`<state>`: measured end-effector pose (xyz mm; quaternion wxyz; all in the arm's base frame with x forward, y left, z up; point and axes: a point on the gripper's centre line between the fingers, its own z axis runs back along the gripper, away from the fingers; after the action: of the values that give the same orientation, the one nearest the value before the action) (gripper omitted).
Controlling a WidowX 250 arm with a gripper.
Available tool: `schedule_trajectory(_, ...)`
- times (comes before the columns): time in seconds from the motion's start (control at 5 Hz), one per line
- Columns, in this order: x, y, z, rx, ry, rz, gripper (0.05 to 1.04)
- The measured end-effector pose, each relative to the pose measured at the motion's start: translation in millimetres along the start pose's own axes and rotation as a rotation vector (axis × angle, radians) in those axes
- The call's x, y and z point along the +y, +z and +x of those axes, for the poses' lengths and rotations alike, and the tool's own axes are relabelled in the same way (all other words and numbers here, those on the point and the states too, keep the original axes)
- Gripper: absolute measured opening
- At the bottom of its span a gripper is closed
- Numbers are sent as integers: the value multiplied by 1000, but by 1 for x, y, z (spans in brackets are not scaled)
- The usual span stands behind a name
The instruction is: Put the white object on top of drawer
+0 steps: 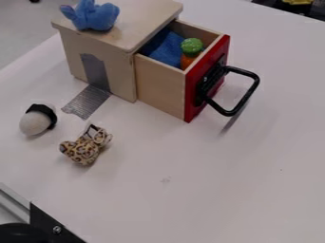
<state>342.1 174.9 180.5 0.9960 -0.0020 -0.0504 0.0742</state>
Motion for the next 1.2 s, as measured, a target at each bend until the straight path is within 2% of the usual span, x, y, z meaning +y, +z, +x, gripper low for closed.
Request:
schedule_trajectory(0.2,0,-16,-4,47,4,-18,997)
schedule_trajectory(0.4,2,-39,-29,103,-34,-47,997)
schedule_trajectory(0.6,15,-34,-52,87,-58,-30,997)
schedule_trajectory(0.8,38,-32,-97,76,-83,-16,997)
schedule_trajectory(1.0,58,-39,-143,37,-125,8,997)
schedule_trajectory(1.2,77,-53,-174,34,-95,15,997)
